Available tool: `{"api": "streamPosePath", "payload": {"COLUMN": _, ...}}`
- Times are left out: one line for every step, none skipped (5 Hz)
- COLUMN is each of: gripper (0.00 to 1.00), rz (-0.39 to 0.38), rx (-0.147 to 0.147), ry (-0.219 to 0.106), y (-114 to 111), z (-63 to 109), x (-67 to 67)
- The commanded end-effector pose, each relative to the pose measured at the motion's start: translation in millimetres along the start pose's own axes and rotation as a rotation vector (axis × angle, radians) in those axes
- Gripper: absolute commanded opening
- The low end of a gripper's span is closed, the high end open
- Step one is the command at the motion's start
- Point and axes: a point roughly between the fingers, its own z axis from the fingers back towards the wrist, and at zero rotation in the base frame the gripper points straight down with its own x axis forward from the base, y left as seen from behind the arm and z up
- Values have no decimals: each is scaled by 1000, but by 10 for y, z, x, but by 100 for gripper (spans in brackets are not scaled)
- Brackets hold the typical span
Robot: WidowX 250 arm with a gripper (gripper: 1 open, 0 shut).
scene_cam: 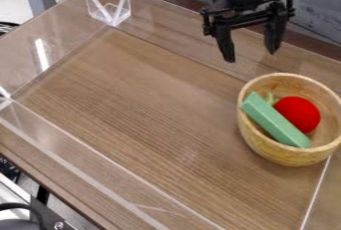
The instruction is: Put the green stick in the brown bowl
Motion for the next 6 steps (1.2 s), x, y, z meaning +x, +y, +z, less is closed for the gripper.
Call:
{"api": "streamPosePath", "payload": {"gripper": 0, "rz": -101, "rx": -60, "ry": -47, "y": -170, "z": 373, "x": -139}}
{"api": "streamPosePath", "payload": {"gripper": 0, "rz": -202, "rx": -42, "ry": -17, "y": -339, "z": 363, "x": -378}}
{"api": "streamPosePath", "payload": {"gripper": 100, "rz": -244, "rx": -36, "ry": -7, "y": -294, "z": 373, "x": -314}}
{"api": "streamPosePath", "payload": {"gripper": 100, "rz": -296, "rx": -33, "ry": 3, "y": -220, "z": 345, "x": -257}}
{"api": "streamPosePath", "payload": {"gripper": 100, "rz": -440, "rx": -11, "ry": 20, "y": -80, "z": 356, "x": -199}}
{"api": "streamPosePath", "payload": {"gripper": 100, "rz": -623, "rx": 13, "ry": 43, "y": 67, "z": 332, "x": -118}}
